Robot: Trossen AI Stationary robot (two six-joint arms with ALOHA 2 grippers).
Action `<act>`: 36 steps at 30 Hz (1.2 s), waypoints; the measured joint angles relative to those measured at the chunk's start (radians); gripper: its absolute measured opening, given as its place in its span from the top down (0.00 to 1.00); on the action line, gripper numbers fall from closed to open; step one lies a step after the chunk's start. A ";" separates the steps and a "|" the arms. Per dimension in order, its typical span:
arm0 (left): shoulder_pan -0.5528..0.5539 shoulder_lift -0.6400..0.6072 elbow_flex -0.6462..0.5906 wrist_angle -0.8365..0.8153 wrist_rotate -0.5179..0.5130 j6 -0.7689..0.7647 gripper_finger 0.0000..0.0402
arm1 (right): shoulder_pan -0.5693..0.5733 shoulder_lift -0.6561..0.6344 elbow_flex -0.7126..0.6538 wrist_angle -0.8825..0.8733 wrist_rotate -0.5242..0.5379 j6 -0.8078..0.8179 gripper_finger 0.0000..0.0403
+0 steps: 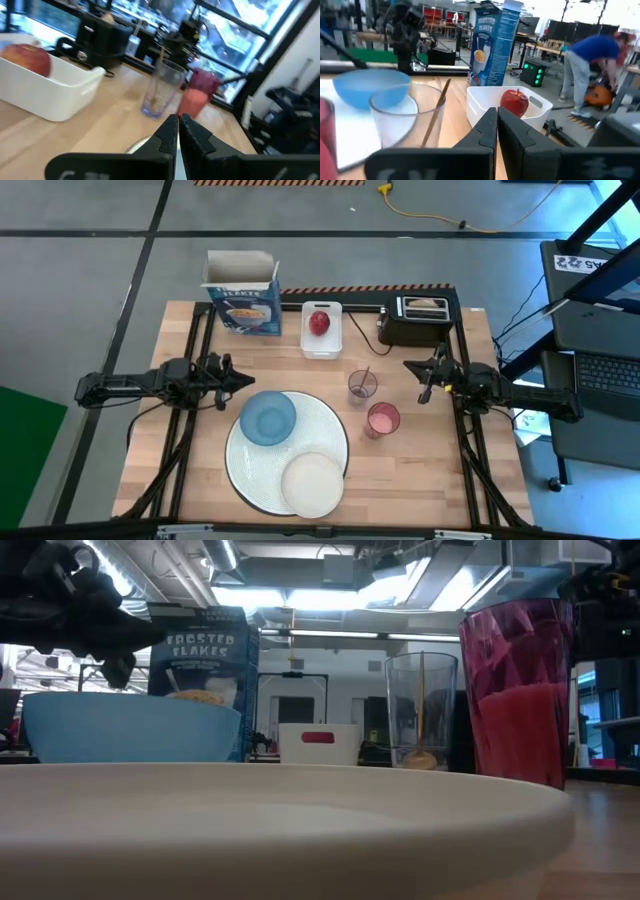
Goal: Arrange a breakfast setting
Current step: Pour the cereal into the blue bowl
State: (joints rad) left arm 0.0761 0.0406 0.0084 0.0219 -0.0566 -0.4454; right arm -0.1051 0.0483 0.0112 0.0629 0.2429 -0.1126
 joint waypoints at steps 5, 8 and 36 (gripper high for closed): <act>0.000 0.000 0.000 0.132 -0.095 -0.103 0.98 | 0.000 0.000 -0.001 0.211 0.016 0.427 0.96; 0.000 -0.001 0.000 0.281 -0.144 -0.243 0.98 | 0.000 0.003 -0.001 0.348 0.071 0.496 0.96; 0.127 0.476 0.551 0.870 -0.402 0.470 0.98 | 0.000 0.008 0.000 0.759 0.371 0.342 0.96</act>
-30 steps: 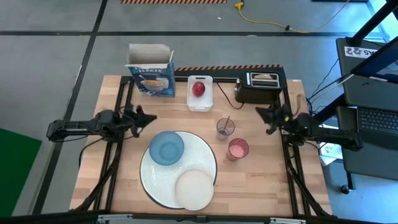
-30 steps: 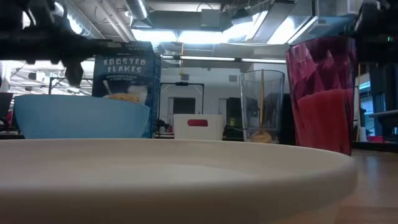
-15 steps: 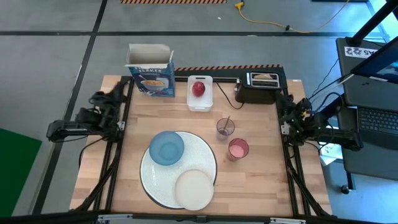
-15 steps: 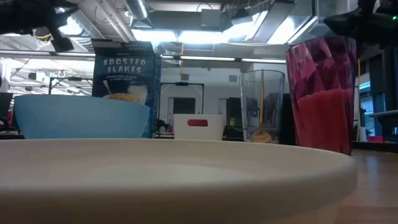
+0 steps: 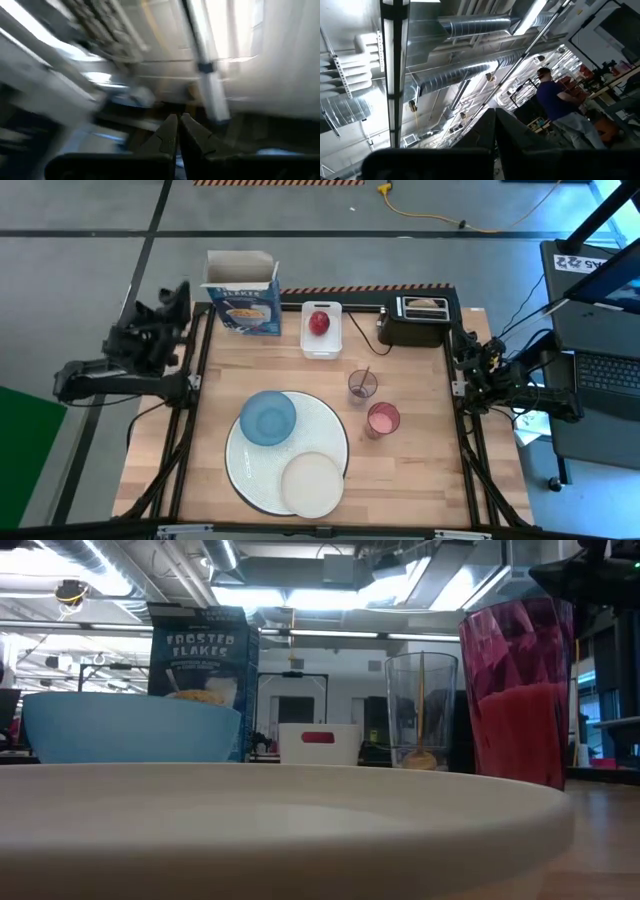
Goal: Arrange a breakfast setting
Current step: Pour the cereal into the blue bowl
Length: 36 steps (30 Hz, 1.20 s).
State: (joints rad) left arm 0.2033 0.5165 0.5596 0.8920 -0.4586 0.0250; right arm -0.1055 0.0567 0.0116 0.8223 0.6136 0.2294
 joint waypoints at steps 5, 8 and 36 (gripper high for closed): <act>0.160 0.001 0.165 -0.260 0.008 0.132 0.98 | 0.000 0.000 0.000 -0.001 -0.003 0.006 0.96; 0.275 0.046 0.283 -0.440 0.163 0.060 0.98 | 0.000 0.000 0.000 -0.001 -0.014 0.026 0.96; 1.182 0.251 0.537 -1.554 0.437 0.011 0.99 | 0.000 0.061 0.224 -0.073 -0.247 -0.093 0.96</act>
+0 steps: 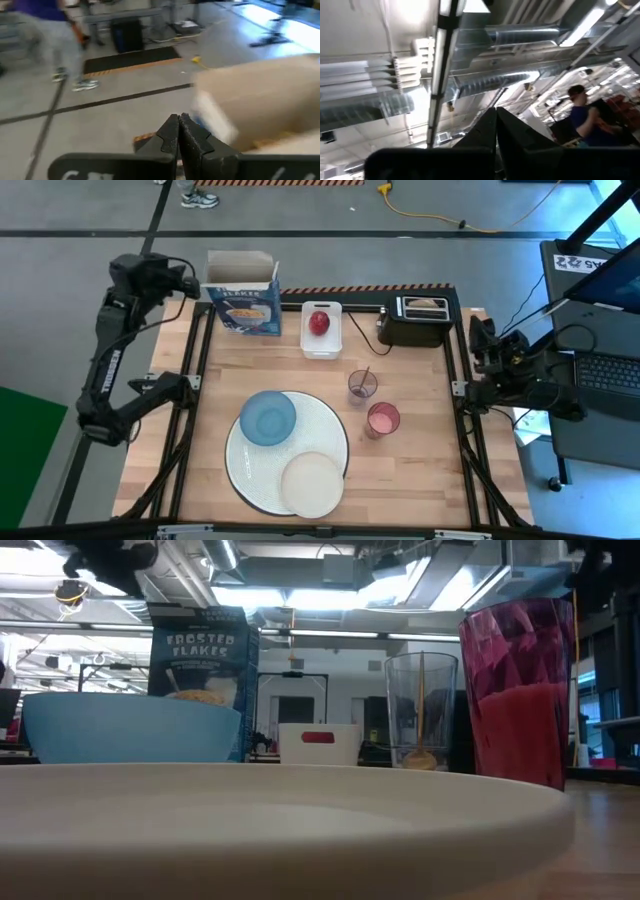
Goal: Arrange a breakfast setting
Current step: Pour the cereal into the blue bowl
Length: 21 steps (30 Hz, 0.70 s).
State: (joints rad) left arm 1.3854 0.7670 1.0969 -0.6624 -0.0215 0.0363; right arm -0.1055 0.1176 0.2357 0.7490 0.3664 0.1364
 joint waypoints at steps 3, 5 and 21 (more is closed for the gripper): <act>0.067 -0.002 0.000 0.001 0.070 0.018 0.99 | 0.000 0.063 0.070 -0.035 -0.054 -0.038 0.96; 0.102 -0.002 0.000 -0.001 0.123 -0.038 0.99 | 0.000 0.118 0.122 -0.066 -0.073 -0.071 0.96; 0.146 -0.004 0.000 0.000 0.329 -0.381 0.88 | 0.000 0.689 0.586 -0.125 -0.201 -0.341 0.96</act>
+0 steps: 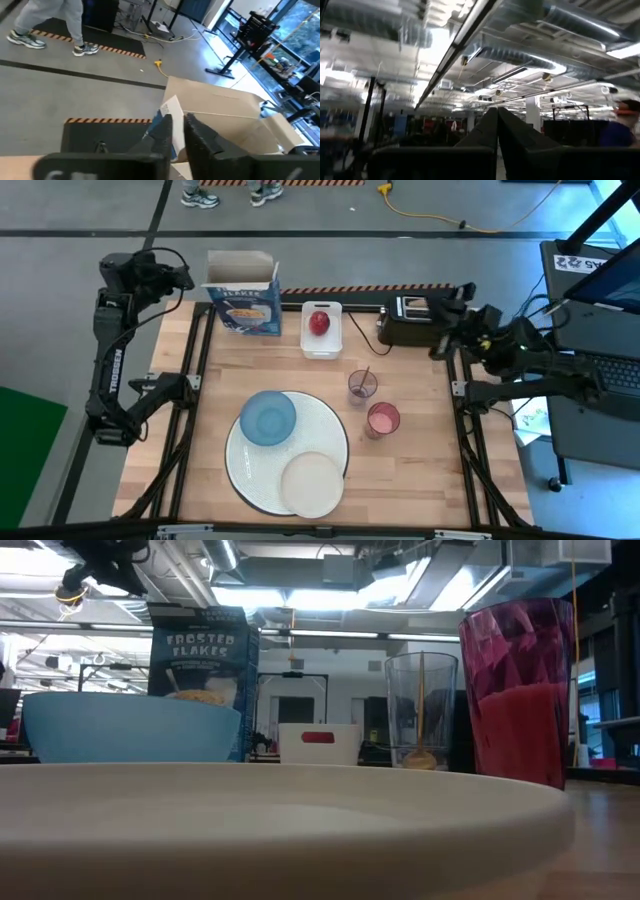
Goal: Arrange a breakfast setting
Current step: Pour the cereal into the blue bowl
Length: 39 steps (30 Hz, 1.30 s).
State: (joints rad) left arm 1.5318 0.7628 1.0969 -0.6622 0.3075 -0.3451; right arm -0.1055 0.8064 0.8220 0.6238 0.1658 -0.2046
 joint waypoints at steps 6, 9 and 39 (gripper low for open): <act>-0.004 0.000 0.000 -0.053 0.025 -0.020 0.65 | 0.000 0.136 0.147 -0.084 -0.055 -0.065 0.96; -0.022 0.011 0.000 -0.094 0.027 -0.035 0.56 | 0.000 0.178 0.188 -0.109 -0.055 -0.073 0.96; -0.190 0.089 0.000 -0.168 -0.063 -0.173 0.63 | -0.028 0.204 0.214 -0.119 -0.028 -0.122 0.96</act>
State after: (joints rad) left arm 1.3417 0.8516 1.0969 -0.8298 0.2446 -0.5179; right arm -0.1337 1.0100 1.0359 0.5044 0.1379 -0.3271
